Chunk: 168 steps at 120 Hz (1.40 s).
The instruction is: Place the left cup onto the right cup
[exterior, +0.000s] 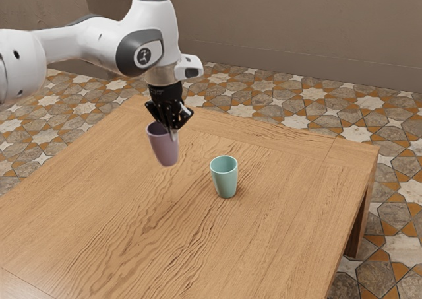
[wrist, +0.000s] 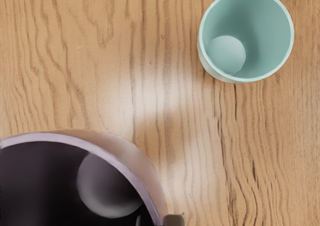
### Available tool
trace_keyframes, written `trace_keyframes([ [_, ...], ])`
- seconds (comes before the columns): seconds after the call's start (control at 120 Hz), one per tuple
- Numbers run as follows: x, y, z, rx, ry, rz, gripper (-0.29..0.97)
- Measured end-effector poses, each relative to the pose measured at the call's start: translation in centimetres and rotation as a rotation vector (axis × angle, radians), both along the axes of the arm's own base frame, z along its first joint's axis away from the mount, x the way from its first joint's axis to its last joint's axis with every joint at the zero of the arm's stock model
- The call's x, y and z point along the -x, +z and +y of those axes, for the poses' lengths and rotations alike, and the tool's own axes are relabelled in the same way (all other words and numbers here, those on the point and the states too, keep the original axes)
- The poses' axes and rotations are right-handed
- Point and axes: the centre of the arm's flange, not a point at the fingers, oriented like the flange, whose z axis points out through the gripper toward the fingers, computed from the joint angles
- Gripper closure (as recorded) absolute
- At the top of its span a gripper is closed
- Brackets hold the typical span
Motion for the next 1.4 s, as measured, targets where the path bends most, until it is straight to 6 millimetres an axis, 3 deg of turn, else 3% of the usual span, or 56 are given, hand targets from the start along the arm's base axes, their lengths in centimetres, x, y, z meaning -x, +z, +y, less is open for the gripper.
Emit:
trace_keyframes([
  [0.35, -0.9, 1.6, -4.9, -0.026, -0.082, -0.029, 0.79],
  [0.783, -2.5, 2.7, -8.8, -0.058, -0.134, -0.048, 0.79],
  [1.4, -4.9, 1.2, -11.3, -0.075, -0.158, -0.041, 0.79],
])
